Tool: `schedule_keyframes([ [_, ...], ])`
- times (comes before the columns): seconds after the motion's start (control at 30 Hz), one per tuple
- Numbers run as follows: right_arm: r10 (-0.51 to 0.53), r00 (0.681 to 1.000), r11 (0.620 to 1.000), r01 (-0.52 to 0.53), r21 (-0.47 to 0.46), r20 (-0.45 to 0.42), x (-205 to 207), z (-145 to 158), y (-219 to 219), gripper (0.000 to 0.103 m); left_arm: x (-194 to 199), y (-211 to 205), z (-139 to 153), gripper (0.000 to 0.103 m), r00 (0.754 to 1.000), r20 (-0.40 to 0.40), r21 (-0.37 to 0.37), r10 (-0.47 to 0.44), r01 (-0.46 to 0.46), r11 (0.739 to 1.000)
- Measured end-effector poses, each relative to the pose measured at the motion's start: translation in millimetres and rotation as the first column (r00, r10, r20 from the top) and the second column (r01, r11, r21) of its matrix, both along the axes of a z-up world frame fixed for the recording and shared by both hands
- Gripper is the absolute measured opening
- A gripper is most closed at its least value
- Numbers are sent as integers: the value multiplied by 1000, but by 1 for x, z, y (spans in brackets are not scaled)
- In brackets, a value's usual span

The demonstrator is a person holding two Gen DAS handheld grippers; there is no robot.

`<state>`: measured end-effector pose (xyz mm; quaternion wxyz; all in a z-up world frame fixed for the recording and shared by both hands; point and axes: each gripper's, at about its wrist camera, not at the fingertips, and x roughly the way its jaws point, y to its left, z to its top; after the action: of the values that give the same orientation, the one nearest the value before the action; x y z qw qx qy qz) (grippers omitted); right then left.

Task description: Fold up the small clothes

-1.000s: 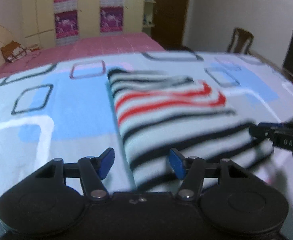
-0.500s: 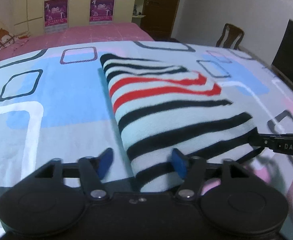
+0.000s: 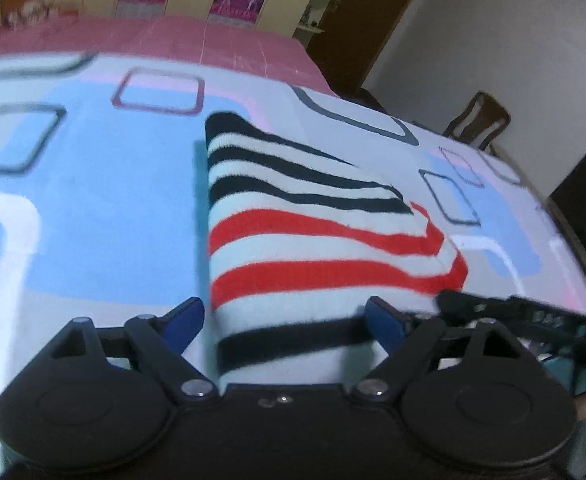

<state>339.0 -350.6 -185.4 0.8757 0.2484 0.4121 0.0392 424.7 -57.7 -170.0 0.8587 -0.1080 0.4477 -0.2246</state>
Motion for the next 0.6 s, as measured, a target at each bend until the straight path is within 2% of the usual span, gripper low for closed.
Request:
schedule_keyframes([
  [0.1,15,1000,997,-16,72,25,7,-11,-6,76,5,1,-9,79,999,-34,-42,8,-10,999],
  [0.13,20,999,997,-22,68,29,8,-11,-6,68,5,1,-10,78,999,-39,-49,9,-11,999],
  [0.17,19,999,997,-21,73,26,9,-11,-5,65,5,1,-10,74,999,-42,-55,13,-15,998],
  [0.23,41,999,992,-42,121,13,9,-12,-7,45,3,0,-7,66,999,-37,-57,13,-15,998],
  [0.4,29,1000,984,-30,173,12,5,-6,-13,37,-3,-1,7,39,1000,14,-32,20,-20,999],
  [0.5,19,999,981,-28,192,46,-3,7,-12,36,-5,4,16,34,999,31,-41,22,-20,999],
  [0.6,33,997,978,-46,205,66,-5,19,-5,36,-10,9,27,34,998,63,-24,13,-11,1000],
])
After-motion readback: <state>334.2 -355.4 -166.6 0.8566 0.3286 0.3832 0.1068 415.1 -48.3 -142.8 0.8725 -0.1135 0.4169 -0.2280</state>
